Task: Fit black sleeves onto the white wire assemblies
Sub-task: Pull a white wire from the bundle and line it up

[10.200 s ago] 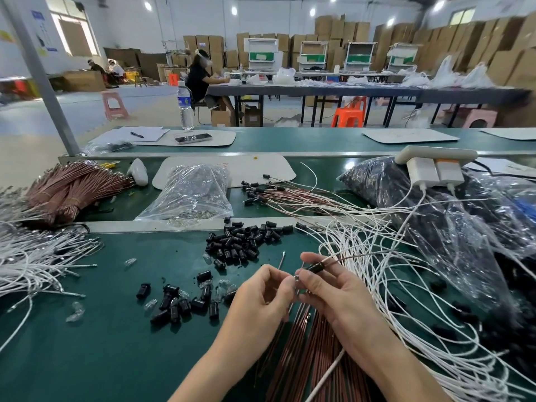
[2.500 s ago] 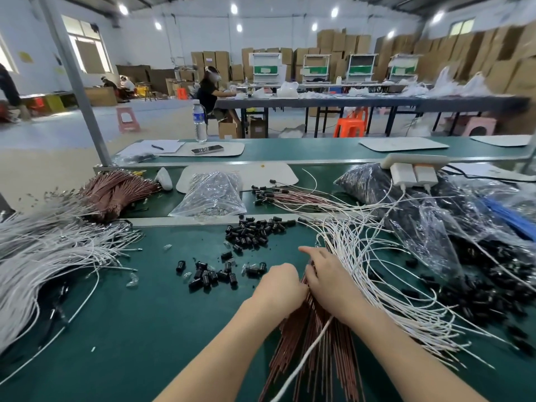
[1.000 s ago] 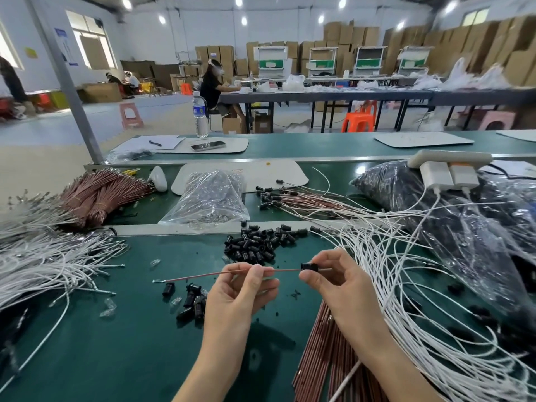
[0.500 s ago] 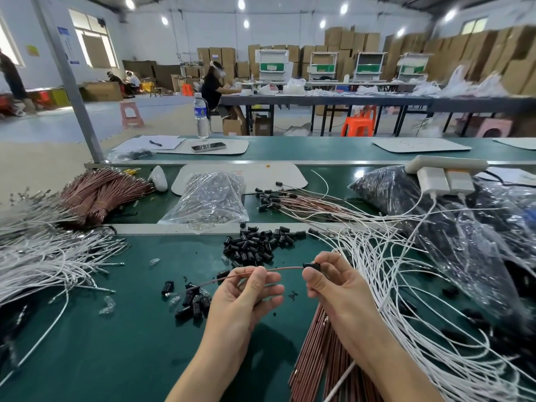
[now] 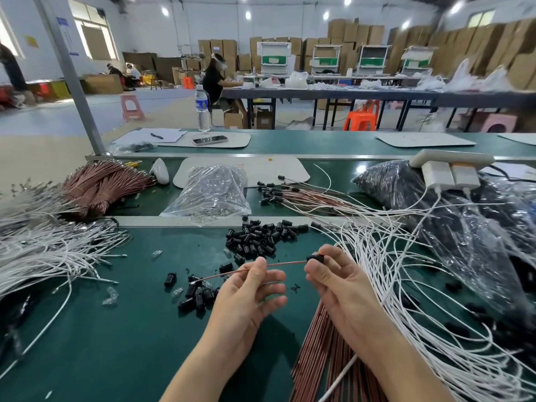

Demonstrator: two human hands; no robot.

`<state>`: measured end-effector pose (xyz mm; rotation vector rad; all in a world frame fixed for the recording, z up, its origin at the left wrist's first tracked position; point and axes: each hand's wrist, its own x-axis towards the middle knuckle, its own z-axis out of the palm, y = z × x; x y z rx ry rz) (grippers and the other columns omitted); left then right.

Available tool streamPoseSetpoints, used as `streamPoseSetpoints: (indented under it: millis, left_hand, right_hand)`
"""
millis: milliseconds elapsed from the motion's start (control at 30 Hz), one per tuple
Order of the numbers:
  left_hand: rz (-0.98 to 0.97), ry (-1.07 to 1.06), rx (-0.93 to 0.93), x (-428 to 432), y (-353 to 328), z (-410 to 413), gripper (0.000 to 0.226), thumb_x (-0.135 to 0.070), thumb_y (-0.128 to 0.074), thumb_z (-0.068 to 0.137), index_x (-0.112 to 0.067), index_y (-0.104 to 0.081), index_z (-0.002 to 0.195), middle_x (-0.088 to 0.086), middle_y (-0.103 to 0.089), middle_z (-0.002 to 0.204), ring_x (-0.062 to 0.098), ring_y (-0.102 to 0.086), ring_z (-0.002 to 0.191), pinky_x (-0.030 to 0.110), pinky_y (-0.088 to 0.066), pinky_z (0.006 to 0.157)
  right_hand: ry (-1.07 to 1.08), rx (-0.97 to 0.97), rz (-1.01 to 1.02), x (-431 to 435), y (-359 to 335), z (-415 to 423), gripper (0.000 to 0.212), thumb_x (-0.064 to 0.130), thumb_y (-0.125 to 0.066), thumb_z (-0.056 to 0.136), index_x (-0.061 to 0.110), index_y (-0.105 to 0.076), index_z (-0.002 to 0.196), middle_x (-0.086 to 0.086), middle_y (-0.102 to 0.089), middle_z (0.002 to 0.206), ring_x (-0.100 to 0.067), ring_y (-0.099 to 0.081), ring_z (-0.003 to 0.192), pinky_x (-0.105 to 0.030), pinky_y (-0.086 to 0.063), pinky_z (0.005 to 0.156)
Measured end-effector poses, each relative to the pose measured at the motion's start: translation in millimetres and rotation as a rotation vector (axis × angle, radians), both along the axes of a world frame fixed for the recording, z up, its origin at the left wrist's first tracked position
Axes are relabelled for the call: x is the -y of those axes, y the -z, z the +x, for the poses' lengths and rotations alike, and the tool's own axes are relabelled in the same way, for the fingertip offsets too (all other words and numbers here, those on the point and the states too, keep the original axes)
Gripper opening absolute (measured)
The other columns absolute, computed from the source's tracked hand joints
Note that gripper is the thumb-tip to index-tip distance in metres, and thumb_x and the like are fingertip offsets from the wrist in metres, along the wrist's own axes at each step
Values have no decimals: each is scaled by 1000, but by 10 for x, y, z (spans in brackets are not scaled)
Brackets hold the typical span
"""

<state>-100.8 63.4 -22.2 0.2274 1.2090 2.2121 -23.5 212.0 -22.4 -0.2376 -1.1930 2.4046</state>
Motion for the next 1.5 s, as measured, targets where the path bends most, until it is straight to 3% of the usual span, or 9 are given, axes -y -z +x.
streamPoseSetpoints:
  millis: [167, 333, 533, 767, 1000, 1167, 1267, 1367, 1500]
  left_hand:
    - [2, -9, 7, 16, -16, -7, 29, -31, -66, 84, -5, -62, 95, 14, -73, 85, 16, -68, 63, 26, -57, 55]
    - [27, -7, 20, 15, -14, -6, 31, -29, -66, 85, -5, -59, 103, 15, -73, 90, 18, -69, 66, 27, -58, 56]
    - [-13, -24, -72, -13, 27, 20, 31, -28, -68, 82, -6, -60, 101, 15, -76, 100, 19, -73, 79, 28, -59, 61]
    - [-22, -83, -104, -19, 29, 27, 12, -34, -78, 68, -24, -77, 75, 6, -72, 86, 12, -67, 73, 26, -55, 57]
    - [-78, 52, -225, -39, 27, 133, 18, -42, -78, 71, -24, -74, 75, 8, -71, 82, 15, -66, 70, 27, -54, 57]
    - [-46, -72, -112, -36, 6, 62, 39, -37, -76, 75, -10, -67, 101, 8, -71, 83, 15, -64, 65, 26, -52, 53]
    - [-8, -149, -57, 16, 10, -16, 31, -31, -71, 79, -8, -65, 99, 7, -73, 85, 13, -65, 63, 23, -53, 51]
    - [-34, -88, -120, -10, 36, 37, 28, -33, -76, 75, -13, -71, 93, 10, -75, 91, 14, -68, 66, 23, -53, 52]
    - [-57, -40, -188, -37, 27, 98, 24, -40, -79, 70, -23, -77, 87, 12, -75, 92, 18, -70, 70, 25, -54, 54]
  right_hand:
    - [-2, -3, -68, 18, -14, 3, 25, 5, -80, 60, 20, -82, 81, -4, -71, 79, -14, -72, 74, -21, -59, 67]
    - [-25, 37, -25, 25, -10, 15, 39, 7, -81, 62, 15, -81, 101, -4, -70, 82, -14, -71, 78, -20, -58, 71]
    - [-45, 56, 7, 77, 1, 7, 42, 10, -83, 59, 14, -81, 100, -5, -66, 84, -13, -68, 77, -19, -58, 71]
    - [-63, 62, 60, 64, 30, -8, 42, 15, -85, 60, 12, -81, 102, -4, -70, 83, -12, -69, 76, -19, -58, 73]
    - [-158, 31, 122, 94, 73, -21, 62, 30, -99, 58, 13, -77, 113, -6, -75, 88, -19, -72, 85, -28, -58, 77]
    - [-74, 45, 116, 39, 47, -9, 41, 25, -82, 70, 18, -79, 111, 2, -70, 81, -10, -66, 75, -23, -57, 68]
    - [-26, 44, 100, -30, 21, 14, 47, 26, -85, 68, 19, -78, 113, 2, -68, 81, -8, -66, 75, -22, -57, 66]
    - [-65, 57, 184, 44, 48, -8, 64, 42, -97, 57, 22, -77, 114, 4, -72, 88, -8, -68, 81, -22, -57, 70]
    - [-102, 48, 265, 137, 92, -38, 45, 32, -88, 75, 21, -76, 117, -2, -76, 100, -16, -71, 93, -27, -58, 79]
